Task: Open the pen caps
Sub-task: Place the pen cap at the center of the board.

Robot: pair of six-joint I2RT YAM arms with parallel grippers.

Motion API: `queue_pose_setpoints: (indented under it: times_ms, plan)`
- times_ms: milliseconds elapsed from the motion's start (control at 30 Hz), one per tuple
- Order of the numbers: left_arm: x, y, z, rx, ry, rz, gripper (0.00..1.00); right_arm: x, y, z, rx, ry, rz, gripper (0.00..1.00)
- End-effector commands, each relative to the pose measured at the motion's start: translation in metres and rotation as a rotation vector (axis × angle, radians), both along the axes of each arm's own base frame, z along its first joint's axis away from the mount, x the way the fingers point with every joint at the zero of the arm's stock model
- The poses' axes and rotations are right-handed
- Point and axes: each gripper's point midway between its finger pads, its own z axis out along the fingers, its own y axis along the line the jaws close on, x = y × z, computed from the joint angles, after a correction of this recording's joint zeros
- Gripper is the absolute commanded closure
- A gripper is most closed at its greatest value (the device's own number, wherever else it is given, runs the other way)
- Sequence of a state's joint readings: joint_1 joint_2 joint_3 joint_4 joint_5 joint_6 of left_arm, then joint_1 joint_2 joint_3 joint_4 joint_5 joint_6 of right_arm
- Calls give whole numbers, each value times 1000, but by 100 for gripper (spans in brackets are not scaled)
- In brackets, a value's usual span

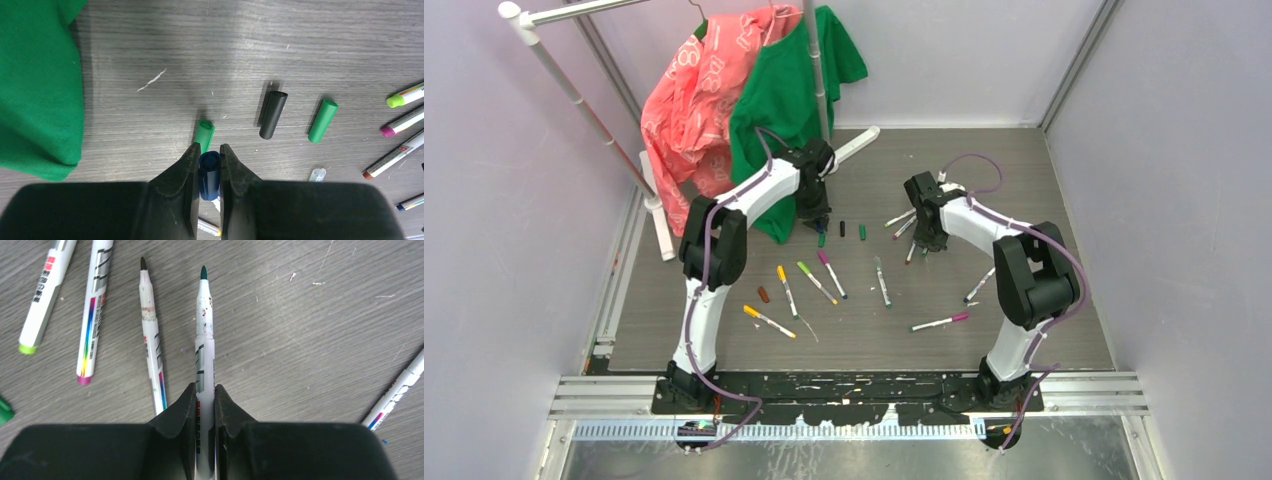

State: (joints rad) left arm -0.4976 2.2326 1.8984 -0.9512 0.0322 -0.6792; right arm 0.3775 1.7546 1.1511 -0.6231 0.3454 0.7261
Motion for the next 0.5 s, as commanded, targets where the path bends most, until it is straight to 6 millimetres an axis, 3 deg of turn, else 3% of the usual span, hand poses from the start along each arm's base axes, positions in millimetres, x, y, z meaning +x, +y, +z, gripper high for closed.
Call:
queue_pose_setpoints:
  times_ms: [0,467]
  plan:
    - [13,5,9,35,-51,-5,83,18,-6,3,-52,-26,-10,90]
    - [20,3,2,47,-47,-2,76,25,-1,-14,-53,11,-7,65]
